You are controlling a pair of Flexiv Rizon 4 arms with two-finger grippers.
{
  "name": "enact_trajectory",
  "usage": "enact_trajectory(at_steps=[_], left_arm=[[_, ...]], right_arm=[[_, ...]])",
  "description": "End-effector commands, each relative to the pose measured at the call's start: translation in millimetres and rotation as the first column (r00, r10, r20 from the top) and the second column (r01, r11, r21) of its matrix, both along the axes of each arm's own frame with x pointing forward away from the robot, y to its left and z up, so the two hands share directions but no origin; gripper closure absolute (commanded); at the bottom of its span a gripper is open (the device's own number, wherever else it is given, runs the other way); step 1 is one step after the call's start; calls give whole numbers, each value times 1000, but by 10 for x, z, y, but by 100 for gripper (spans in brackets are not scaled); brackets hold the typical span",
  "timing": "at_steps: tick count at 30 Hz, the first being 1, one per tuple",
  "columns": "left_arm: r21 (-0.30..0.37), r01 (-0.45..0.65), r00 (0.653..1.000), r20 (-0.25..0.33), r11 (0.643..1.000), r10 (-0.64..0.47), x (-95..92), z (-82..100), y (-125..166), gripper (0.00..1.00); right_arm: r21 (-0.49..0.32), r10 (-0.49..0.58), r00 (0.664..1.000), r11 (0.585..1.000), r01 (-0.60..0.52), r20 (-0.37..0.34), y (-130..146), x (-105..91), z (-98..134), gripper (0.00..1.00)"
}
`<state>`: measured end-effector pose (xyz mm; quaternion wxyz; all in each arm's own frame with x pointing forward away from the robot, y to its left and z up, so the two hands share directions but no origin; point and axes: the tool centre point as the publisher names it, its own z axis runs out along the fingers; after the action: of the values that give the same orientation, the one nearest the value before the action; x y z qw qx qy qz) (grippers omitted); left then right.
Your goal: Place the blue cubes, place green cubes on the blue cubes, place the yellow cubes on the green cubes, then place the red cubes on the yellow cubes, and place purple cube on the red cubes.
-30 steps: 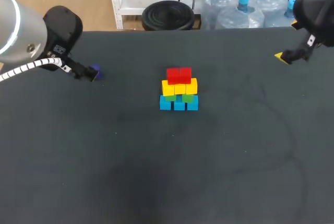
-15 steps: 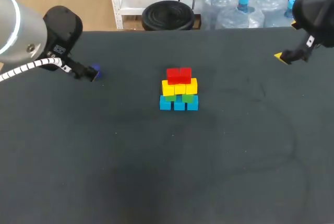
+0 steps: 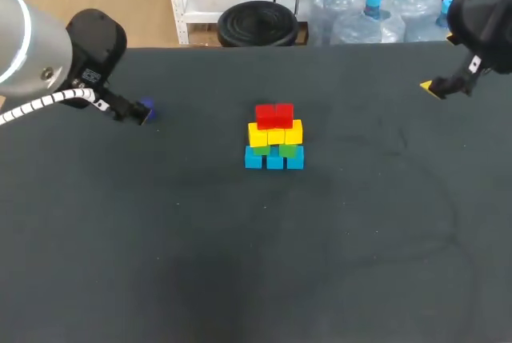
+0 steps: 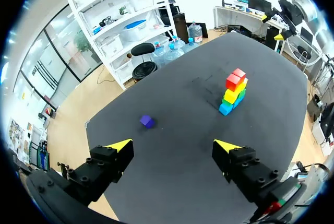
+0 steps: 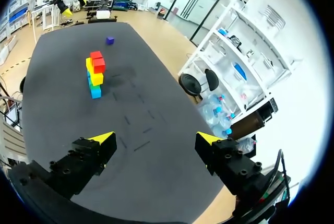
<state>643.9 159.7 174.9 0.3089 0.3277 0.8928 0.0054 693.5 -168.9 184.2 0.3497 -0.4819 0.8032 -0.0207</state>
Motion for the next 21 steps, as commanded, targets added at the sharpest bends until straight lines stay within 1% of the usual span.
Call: enact_trajectory(at_steps=[1, 3, 4, 5, 7, 11, 15, 17, 18, 20, 21], left_arm=[[35, 59, 997, -56, 998, -57, 20, 5, 20, 0], [69, 58, 993, -107, 996, -50, 47, 1, 58, 0], [106, 69, 990, -128, 992, -55, 66, -6, 77, 0], [141, 88, 989, -134, 986, -69, 80, -7, 88, 0], [152, 114, 984, -153, 982, -90, 118, 19, 98, 0], [197, 198, 969, -189, 960, -161, 219, 54, 95, 0], [243, 247, 960, -197, 938, -202, 353, -24, 70, 0], [304, 259, 960, -185, 917, -210, 442, -129, 69, 0], [318, 267, 959, -181, 910, -218, 484, -179, 73, 0], [309, 278, 956, -186, 910, -229, 587, -242, 83, 0], [314, 299, 950, -193, 901, -248, 629, -273, 85, 0]], right_arm=[[-13, -31, 998, 999, 31, 46, 4, -34, -15, 0], [-13, -31, 998, 999, 31, 46, 4, -34, -15, 0], [-13, -31, 998, 999, 31, 46, 4, -34, -15, 0], [-13, -31, 998, 999, 31, 46, 4, -34, -15, 0], [-13, -31, 998, 999, 31, 46, 4, -34, -15, 0], [-13, -31, 998, 999, 31, 46, 4, -34, -15, 0], [-13, -31, 998, 999, 31, 46, 4, -34, -15, 0], [-13, -31, 998, 999, 31, 46, 4, -34, -15, 0], [-13, -31, 998, 999, 31, 46, 4, -34, -15, 0], [-13, -31, 998, 999, 31, 46, 4, -34, -15, 0], [-13, -31, 998, 999, 31, 46, 4, -34, -15, 0]])
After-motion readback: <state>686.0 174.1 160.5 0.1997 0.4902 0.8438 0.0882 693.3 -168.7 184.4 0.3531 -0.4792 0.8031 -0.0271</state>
